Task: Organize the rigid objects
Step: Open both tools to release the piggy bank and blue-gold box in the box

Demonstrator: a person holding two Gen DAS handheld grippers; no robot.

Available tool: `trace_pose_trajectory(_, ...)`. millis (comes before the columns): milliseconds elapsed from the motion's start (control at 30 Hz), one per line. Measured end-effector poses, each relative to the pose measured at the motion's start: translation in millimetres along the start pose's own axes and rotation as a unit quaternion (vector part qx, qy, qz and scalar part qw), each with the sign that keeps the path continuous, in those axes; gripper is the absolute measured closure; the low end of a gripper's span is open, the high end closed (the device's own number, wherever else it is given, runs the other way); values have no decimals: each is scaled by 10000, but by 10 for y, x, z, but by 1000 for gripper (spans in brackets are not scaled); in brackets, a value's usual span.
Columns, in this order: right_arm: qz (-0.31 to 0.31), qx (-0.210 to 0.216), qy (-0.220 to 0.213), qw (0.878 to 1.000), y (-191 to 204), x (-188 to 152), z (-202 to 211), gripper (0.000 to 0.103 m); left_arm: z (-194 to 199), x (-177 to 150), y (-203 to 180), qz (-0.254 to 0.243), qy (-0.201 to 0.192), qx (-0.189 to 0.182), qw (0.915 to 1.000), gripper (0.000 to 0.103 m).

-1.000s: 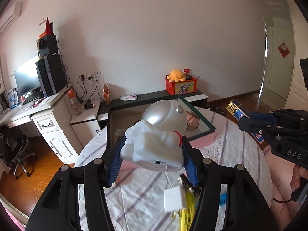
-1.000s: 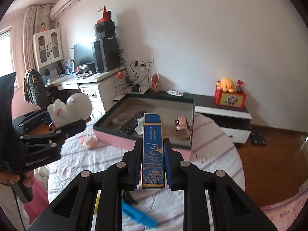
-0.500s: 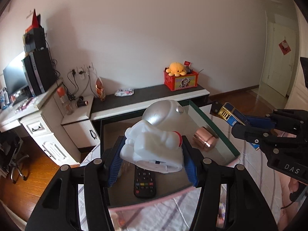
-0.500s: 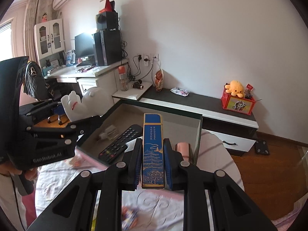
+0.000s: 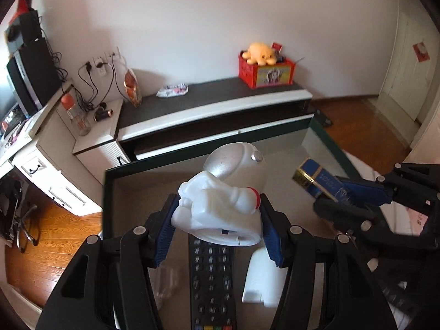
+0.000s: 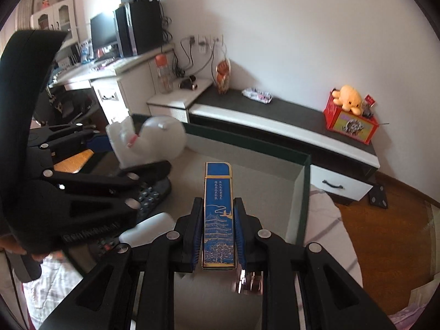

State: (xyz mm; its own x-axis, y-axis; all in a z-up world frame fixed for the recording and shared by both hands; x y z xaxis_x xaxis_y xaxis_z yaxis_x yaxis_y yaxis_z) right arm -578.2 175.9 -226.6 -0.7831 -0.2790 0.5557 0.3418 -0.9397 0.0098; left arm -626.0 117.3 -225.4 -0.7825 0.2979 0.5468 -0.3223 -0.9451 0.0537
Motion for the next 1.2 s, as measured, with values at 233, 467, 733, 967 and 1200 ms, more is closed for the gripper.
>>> trace_pose_trajectory(233,-95,-107,356,9993,-144,-31,-303,82,-368,-42,-48,114,443,72,9989,46)
trace_pose_trajectory(467,-213,6,537,9983,-168,-52,-399,82,-427,-90,22,296,568,156,9978,40)
trace_pose_trajectory(733,-169,60,754,9970,-116,-84,-457,82,-353,-222,140,455,526,288,9972,26)
trace_pose_trajectory(967,-346,100,589,9976,-127,-102,-374,77,-118,-270,179,381,261,257,9986,16)
trace_pose_trajectory(1200,-376,-56,248,9990,-62,-157,-26,64,185,-346,191,432,33,69,9990,14)
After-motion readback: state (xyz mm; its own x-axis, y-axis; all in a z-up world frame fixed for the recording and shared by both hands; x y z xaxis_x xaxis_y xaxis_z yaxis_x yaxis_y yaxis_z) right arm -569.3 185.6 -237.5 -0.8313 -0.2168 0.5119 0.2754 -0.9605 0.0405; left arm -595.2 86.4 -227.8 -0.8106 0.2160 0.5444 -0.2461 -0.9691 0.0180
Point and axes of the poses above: each gripper's, at about its wrist camera, not at the fingertips, and z roughly against the way its jaws point, y to its left, x to its top, the point moved 9 cm from there along -z, roughly the way its jaws point, and after that the axes turned 6 degrees about y, right-handed, at the moved point
